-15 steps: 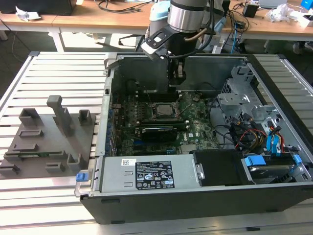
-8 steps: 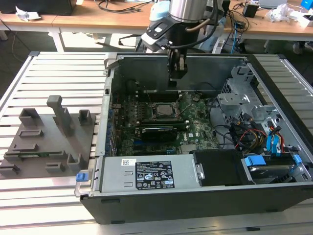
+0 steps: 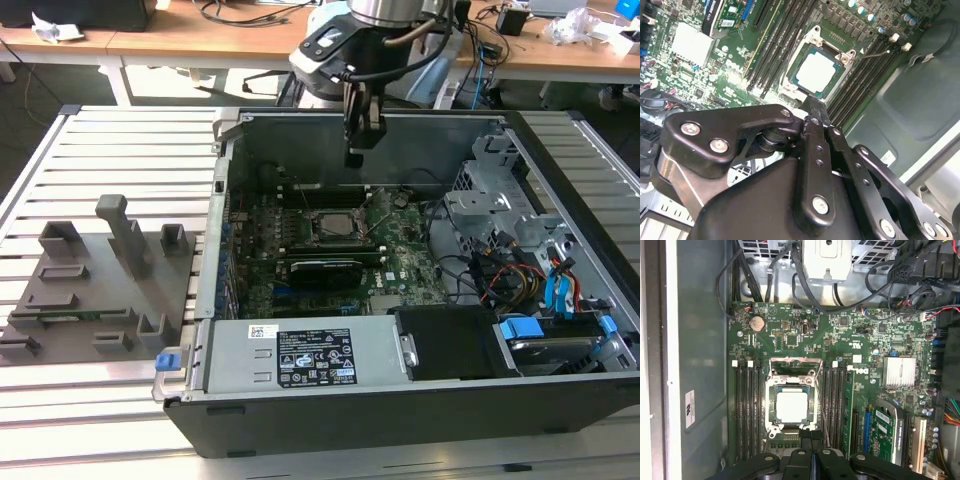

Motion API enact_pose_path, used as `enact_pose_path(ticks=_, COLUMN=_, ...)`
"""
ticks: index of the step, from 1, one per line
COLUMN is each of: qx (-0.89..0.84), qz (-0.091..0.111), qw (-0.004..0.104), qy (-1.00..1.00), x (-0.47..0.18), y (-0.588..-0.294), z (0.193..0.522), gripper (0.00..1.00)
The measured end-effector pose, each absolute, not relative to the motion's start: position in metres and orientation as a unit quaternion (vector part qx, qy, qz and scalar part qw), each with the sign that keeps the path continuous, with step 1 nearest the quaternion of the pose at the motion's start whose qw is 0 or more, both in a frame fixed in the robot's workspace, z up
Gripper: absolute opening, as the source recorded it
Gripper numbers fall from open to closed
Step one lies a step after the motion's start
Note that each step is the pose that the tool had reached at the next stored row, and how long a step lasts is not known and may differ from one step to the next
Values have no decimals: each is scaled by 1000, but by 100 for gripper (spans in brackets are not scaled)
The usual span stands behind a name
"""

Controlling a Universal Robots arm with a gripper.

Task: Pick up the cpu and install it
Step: 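Place the cpu into insertion slot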

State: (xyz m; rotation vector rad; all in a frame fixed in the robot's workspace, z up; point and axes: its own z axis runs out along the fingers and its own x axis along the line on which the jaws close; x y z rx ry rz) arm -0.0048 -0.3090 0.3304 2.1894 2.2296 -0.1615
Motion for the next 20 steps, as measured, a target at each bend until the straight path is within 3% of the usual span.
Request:
enact_pose_path(ticks=12, qx=700, qz=-52, qw=6, qy=713, x=-5, y=-309, z=363, gripper=11)
enact_pose_path(ticks=20, qx=700, qz=-52, qw=6, qy=713, x=-5, y=-309, z=364, gripper=11)
